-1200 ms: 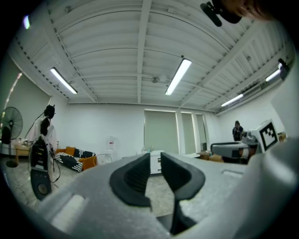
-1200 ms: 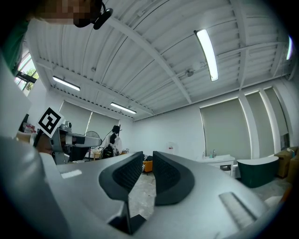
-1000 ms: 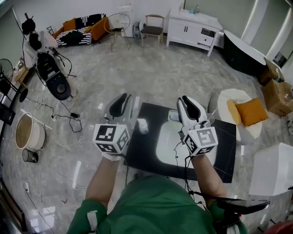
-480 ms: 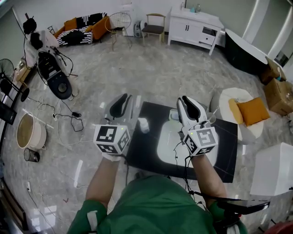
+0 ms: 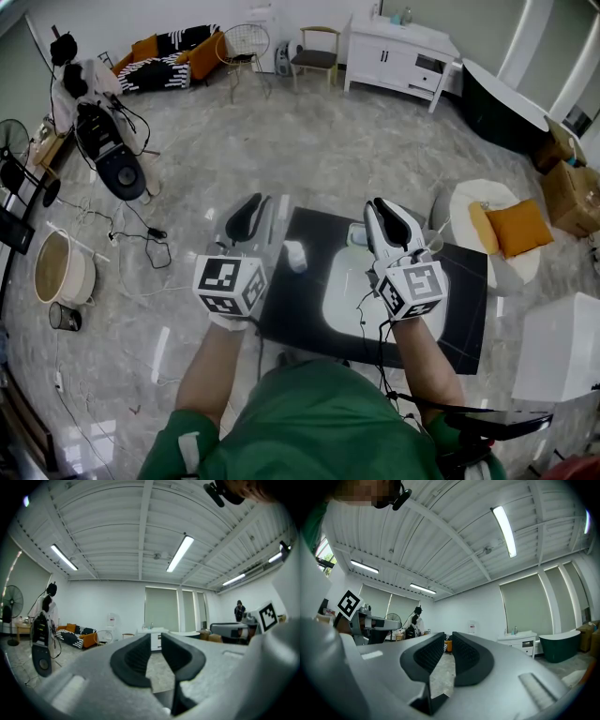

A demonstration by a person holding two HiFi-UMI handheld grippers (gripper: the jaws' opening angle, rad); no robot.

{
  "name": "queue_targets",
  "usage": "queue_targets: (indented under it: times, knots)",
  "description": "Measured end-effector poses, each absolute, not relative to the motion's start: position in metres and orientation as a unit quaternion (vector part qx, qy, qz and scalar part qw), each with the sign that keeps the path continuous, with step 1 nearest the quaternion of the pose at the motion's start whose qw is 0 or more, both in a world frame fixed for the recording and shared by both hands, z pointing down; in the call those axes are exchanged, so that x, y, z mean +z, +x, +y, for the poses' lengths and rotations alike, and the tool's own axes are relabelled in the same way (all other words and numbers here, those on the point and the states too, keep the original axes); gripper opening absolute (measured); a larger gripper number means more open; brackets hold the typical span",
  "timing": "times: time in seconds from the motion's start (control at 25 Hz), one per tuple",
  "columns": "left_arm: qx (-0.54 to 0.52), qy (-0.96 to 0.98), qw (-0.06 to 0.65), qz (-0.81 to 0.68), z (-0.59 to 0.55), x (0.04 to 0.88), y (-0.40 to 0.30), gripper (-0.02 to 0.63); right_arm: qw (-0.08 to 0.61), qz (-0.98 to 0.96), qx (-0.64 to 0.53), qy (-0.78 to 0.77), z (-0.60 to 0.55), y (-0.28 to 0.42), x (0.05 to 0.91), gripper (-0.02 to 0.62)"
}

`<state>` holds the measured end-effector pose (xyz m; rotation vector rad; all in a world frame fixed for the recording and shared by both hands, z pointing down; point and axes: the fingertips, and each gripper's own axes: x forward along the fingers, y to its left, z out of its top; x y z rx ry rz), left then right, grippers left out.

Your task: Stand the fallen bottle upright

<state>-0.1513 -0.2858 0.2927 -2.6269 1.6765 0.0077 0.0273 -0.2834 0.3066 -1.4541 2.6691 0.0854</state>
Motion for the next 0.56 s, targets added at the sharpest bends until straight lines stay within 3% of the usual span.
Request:
queue_targets:
  times: [0.56]
  knots:
    - [-0.001,-0.844,0.010,0.536,-0.296,0.289,-0.154,0.063,0.046,0.876,0.027,-0.479,-0.293,0.024,0.302,0.049]
